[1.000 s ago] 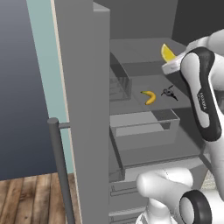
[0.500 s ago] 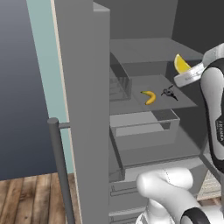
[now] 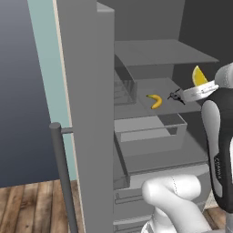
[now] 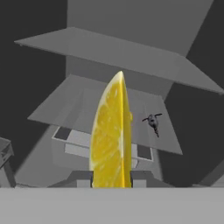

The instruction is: Open the fridge, remove the banana, lemon wedge, and fish, and place them on any counter.

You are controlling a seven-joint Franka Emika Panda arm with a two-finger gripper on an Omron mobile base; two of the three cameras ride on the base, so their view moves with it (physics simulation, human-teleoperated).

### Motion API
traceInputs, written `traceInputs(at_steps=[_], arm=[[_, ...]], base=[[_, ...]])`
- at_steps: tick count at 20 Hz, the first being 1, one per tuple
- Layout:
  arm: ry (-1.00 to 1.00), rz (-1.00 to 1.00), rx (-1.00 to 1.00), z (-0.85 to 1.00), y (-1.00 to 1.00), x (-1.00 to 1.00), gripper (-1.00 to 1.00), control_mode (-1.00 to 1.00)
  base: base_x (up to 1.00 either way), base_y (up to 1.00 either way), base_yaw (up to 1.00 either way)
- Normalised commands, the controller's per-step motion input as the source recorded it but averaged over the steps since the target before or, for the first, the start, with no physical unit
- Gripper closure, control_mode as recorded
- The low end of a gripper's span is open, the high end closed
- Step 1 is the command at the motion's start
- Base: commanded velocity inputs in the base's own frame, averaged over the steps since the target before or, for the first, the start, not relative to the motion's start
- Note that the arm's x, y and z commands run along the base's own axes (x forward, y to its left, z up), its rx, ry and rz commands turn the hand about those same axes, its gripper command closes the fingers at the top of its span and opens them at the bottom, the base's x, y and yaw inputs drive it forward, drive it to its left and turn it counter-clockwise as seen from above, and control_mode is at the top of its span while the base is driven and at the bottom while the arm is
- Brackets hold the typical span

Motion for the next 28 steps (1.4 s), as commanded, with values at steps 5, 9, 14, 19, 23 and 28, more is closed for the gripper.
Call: traceInputs(at_steps=[5, 9, 14, 19, 23, 28], arm=[[0.00, -0.07, 0.00, 0.00, 0.00, -0.13, 1.00, -1.00], [0.00, 0.00, 0.00, 0.00, 0.00, -0.04, 1.00, -1.00], [0.00, 0.00, 0.00, 0.00, 0.00, 0.00, 1.00, -1.00], [0.00, 0.00, 0.00, 0.00, 0.00, 0.00, 1.00, -1.00], [0.00, 0.00, 0.00, 0.00, 0.00, 0.00, 1.00, 1.00], [0.00, 0.00, 0.00, 0.00, 0.00, 0.00, 1.00, 1.00]], base=[[0.00, 0.00, 0.00], [0.00, 0.00, 0.00], [0.00, 0.00, 0.00], [0.00, 0.00, 0.00], [0.00, 0.00, 0.00], [-0.12, 0.00, 0.00]])
